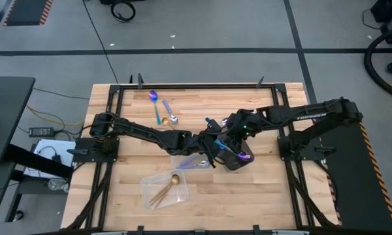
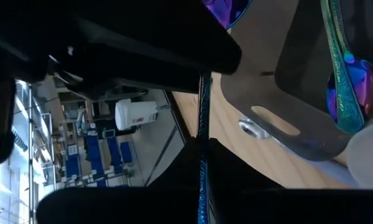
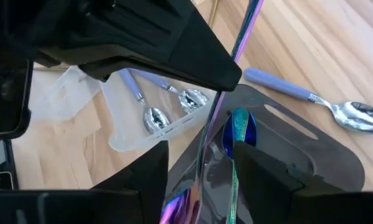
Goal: Sort silverware by color (type)
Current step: Put the violet spoon into the black bin
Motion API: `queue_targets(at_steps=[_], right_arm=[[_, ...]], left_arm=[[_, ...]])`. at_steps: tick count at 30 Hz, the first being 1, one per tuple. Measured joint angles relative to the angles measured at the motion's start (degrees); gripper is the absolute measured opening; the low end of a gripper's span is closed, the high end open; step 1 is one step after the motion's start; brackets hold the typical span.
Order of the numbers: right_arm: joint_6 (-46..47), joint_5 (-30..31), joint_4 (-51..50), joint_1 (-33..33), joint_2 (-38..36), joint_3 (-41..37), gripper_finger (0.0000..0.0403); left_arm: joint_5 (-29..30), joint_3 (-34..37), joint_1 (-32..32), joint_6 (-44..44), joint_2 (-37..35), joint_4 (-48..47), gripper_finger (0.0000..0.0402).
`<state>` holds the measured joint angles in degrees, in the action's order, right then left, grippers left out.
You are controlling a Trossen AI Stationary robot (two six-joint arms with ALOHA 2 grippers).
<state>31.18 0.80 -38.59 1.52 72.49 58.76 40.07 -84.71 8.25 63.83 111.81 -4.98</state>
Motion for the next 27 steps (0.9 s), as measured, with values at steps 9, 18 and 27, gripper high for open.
queue_targets(at_steps=[9,18,27], right_arm=[[-0.98,0.26,2.28,-0.55,0.63,-0.04,0.0091],[-2.18,-0.83,1.58,-0.52,0.63,-0.04,0.0010],[-2.73,-0.15,-4.25,-0.52,0.63,-0.04,0.0004]], left_arm=[[0.22,0.00,0.38,-0.04,0.00,-0.19,0.0016],[0.03,0.00,0.39,-1.71,0.00,0.12,0.0087],[-1.09,0.00,3.12,-11.24,0.00,-0.13,0.0103]])
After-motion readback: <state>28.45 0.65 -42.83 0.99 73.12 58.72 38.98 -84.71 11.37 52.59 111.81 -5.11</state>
